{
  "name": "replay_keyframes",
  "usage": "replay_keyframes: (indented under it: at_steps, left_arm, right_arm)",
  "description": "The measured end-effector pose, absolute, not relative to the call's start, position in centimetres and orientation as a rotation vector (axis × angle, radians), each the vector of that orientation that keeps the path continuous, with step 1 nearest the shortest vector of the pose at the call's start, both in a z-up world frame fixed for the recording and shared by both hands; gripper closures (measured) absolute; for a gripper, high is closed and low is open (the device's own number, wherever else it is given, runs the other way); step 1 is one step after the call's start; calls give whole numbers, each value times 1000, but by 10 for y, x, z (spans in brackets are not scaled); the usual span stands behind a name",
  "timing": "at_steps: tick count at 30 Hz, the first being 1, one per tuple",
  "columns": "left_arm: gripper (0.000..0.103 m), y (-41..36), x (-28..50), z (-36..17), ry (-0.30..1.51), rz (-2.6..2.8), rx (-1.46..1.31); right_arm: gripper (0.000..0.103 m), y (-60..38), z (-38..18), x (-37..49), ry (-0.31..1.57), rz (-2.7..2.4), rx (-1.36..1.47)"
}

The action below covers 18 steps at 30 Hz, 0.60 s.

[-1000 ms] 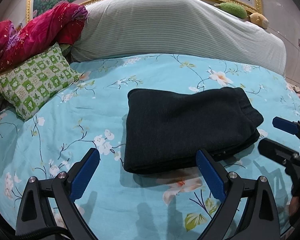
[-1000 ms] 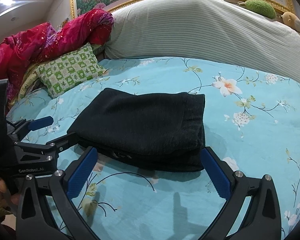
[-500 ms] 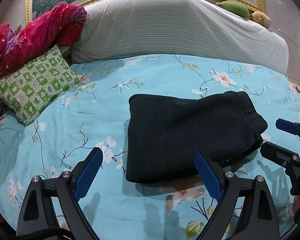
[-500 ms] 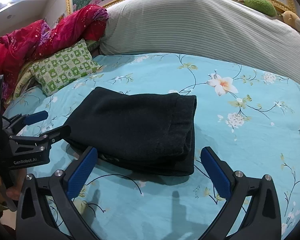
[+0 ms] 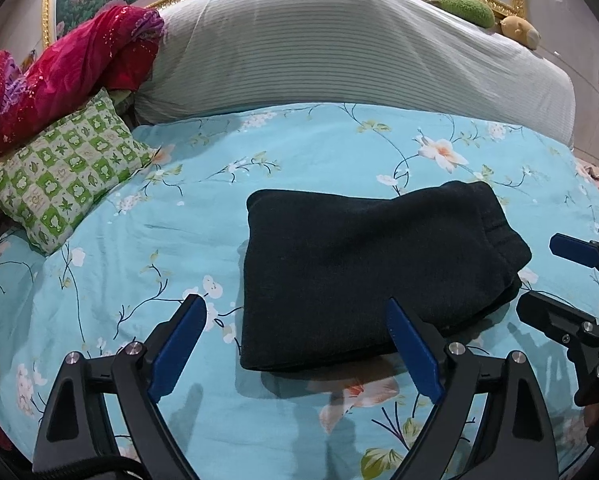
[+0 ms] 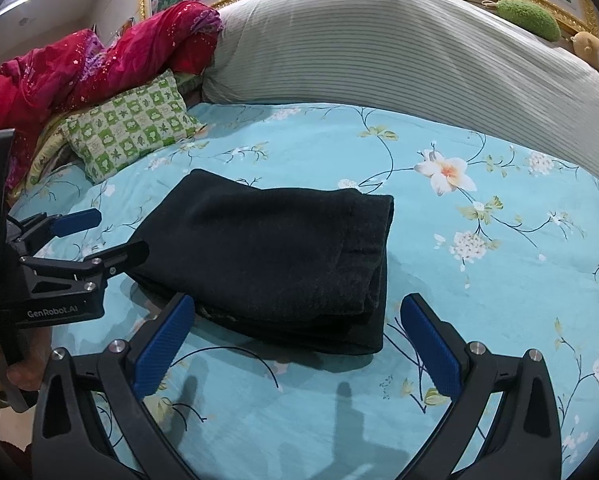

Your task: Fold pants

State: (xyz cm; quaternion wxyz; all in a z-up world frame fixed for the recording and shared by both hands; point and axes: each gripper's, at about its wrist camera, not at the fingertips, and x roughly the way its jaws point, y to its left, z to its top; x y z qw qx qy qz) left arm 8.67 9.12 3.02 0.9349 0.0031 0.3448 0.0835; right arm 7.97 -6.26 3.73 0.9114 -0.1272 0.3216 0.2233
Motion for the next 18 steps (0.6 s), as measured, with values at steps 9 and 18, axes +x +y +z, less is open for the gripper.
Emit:
replay_keyframes:
  at_steps: [9, 18]
  left_arm:
    - [12, 92, 90, 27, 723, 164, 9]
    - [12, 96, 91, 27, 727, 161, -1]
  right_arm:
    - [0, -63, 35, 83, 681, 456, -260]
    - [0, -62, 34, 85, 682, 455, -267]
